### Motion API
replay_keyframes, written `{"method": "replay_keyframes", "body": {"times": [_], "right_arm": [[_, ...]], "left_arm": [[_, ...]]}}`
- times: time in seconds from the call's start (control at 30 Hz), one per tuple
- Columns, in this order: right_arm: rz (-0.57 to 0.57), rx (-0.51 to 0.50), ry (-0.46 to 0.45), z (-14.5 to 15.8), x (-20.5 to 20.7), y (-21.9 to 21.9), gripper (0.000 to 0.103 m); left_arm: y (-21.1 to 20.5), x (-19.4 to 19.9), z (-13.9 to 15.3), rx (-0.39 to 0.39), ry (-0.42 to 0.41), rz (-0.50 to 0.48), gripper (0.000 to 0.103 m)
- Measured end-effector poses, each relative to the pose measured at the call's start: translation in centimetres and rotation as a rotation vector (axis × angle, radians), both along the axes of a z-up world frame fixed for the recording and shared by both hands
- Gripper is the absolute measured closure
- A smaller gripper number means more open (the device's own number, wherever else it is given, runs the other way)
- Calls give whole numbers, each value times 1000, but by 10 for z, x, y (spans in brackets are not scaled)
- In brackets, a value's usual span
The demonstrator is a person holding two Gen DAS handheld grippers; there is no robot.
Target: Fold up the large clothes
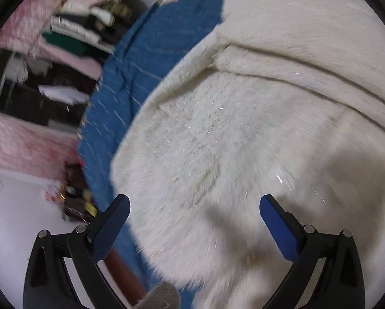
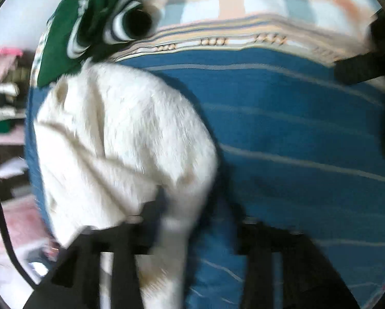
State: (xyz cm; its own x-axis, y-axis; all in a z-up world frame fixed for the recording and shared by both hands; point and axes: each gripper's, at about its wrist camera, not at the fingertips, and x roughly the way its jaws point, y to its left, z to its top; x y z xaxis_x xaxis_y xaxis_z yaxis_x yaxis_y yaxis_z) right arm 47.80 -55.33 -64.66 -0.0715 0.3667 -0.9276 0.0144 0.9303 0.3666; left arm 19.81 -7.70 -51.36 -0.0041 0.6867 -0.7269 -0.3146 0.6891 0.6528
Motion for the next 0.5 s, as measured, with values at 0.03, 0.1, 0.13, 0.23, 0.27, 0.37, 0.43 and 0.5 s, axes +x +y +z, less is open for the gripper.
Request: {"method": "replay_keyframes", "body": {"times": [0.03, 0.1, 0.13, 0.23, 0.27, 0.37, 0.43, 0.5], "right_arm": [[35, -48, -29, 10, -11, -2, 34], [73, -114, -52, 25, -34, -3, 30], [89, -150, -54, 31, -51, -5, 26], [88, -215, -32, 36, -88, -19, 21], [67, -224, -11, 38, -105, -30, 21], [11, -255, 24, 44, -144, -58, 21], [-32, -280, 43, 49, -169, -84, 21], [-79, -286, 65, 54, -190, -109, 21]], "left_arm": [[-13, -4, 5, 6, 13, -20, 0], [-46, -16, 11, 1, 55, -69, 0], [-61, -22, 13, -8, 73, -91, 0], [-119, -41, 18, -34, 109, -185, 0], [-139, -48, 19, -38, 122, -225, 0], [-202, -67, 14, -34, 162, -348, 0], [-232, -76, 13, -61, 179, -407, 0], [-256, -84, 9, -71, 179, -446, 0]]}}
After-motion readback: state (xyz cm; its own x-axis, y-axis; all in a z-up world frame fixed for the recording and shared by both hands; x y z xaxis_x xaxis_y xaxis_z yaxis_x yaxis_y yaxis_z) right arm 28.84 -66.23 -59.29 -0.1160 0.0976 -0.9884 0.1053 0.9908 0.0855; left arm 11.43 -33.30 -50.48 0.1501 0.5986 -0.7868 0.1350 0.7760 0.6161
